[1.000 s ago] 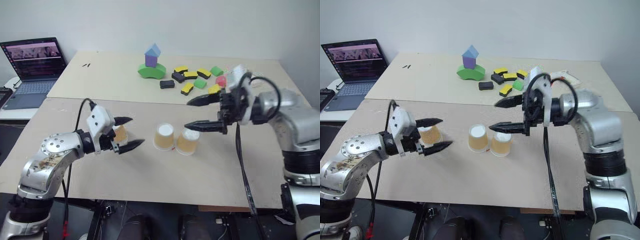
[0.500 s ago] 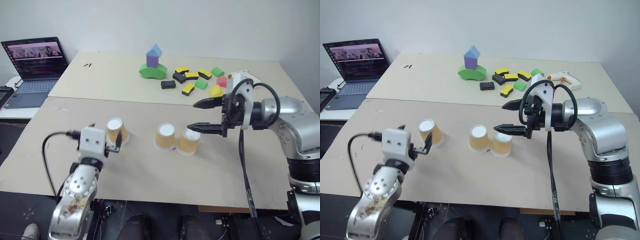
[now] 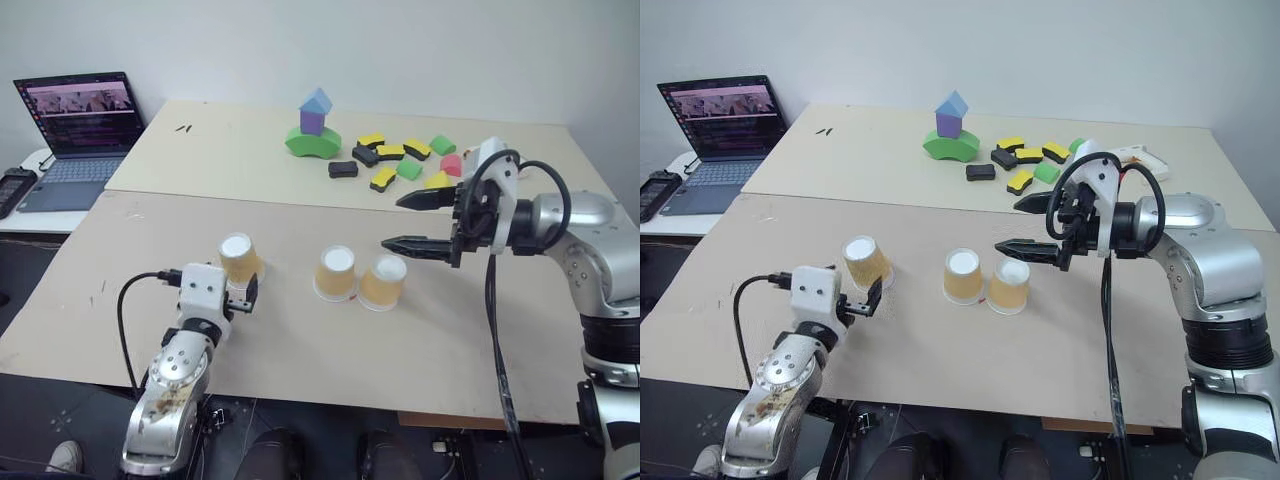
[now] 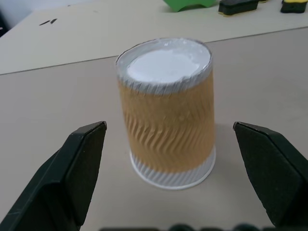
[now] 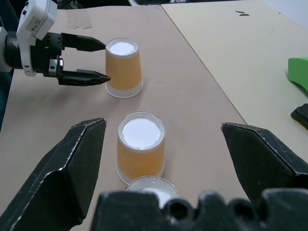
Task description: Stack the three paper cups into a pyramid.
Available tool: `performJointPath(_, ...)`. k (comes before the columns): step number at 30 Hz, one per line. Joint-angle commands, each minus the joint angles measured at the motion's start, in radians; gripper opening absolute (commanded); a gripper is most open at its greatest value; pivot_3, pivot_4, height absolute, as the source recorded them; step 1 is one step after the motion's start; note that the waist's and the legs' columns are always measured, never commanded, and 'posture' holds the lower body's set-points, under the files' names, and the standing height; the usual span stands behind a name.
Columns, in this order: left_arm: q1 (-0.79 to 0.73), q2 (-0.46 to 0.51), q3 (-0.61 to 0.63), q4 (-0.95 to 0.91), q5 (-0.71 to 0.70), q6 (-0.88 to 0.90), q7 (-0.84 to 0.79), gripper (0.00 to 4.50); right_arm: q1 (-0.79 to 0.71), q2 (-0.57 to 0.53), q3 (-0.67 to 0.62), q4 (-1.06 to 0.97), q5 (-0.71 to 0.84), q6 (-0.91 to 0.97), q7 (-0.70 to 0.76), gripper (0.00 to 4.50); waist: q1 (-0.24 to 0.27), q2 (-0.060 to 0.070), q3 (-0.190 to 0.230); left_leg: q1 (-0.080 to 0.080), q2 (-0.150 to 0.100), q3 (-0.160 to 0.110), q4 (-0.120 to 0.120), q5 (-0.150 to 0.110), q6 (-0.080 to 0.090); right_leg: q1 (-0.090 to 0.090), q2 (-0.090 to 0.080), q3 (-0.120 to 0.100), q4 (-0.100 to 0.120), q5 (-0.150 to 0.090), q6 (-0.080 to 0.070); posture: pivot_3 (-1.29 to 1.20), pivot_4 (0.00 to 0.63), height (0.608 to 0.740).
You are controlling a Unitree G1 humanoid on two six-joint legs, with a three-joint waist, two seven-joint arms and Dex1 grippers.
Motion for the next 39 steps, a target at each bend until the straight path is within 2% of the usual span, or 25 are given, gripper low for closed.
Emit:
performJointPath(1,-0.058,0.021,0.029,0.024,-0.003,-0.05,-0.026,4.5,0.003,-0.017,-0.051,-0.034,0.028,-0.01,-0.015,4.47,-0.001,0.0,0.0,0.0,0.0,0.0,0.0,0.0,0.0,0.0,0.0,-0.001,0.0,0.0,0.0,0.0,0.15,0.74)
performJointPath(9,-0.155,0.032,0.074,0.12,-0.028,-0.065,-0.06,4.5,0.021,-0.021,-0.064,-0.049,0.031,-0.005,-0.041,4.47,-0.001,0.0,0.0,0.0,0.0,0.001,0.0,0.0,0.0,0.0,0.002,-0.002,0.0,0.0,0.0,0.0,0.15,0.74)
performJointPath(18,-0.195,0.019,0.104,0.17,-0.063,-0.055,-0.069,4.5,0.024,-0.041,-0.068,-0.051,0.04,-0.008,-0.063,4.47,-0.001,0.0,0.0,0.0,0.0,0.001,0.0,0.0,0.0,0.0,0.003,-0.003,0.001,0.0,0.0,0.0,0.15,0.74)
performJointPath(21,-0.199,0.02,0.102,0.171,-0.065,-0.057,-0.073,3.88,0.026,-0.043,-0.067,-0.05,0.043,-0.009,-0.069,4.5,-0.001,0.0,0.0,0.0,0.0,0.001,0.0,0.0,0.0,0.0,0.003,-0.003,0.001,0.0,0.001,0.0,0.15,0.74)
performJointPath(25,-0.205,0.018,0.103,0.176,-0.075,-0.045,-0.072,2.51,0.03,-0.046,-0.067,-0.05,0.047,-0.009,-0.073,4.5,-0.001,0.0,0.0,0.0,0.0,0.001,0.0,0.0,0.0,0.0,0.004,-0.003,0.001,0.0,0.001,0.0,0.15,0.74)
performJointPath(31,-0.261,0.021,0.11,0.212,-0.087,-0.064,-0.077,2.51,0.029,-0.048,-0.075,-0.04,0.045,-0.015,-0.081,4.5,0.0,0.0,0.0,0.0,0.0,0.001,0.001,0.0,0.0,0.0,0.008,-0.003,0.001,0.0,0.001,0.0,0.15,0.74)
performJointPath(33,-0.331,0.03,0.109,0.255,-0.1,-0.083,-0.101,2.51,0.03,-0.046,-0.077,-0.037,0.042,-0.017,-0.09,4.5,0.001,0.0,0.0,0.0,0.0,0.001,0.001,0.0,0.0,0.001,0.008,-0.002,0.001,0.0,0.001,0.0,0.15,0.74)
performJointPath(39,-0.618,0.109,0.08,0.448,-0.217,-0.148,-0.398,2.51,0.04,-0.04,-0.082,-0.028,0.035,-0.022,-0.124,4.5,0.002,-0.001,0.0,-0.003,0.0,0.001,0.006,0.0,0.0,0.0,0.01,-0.004,0.001,0.001,0.001,0.0,0.15,0.74)
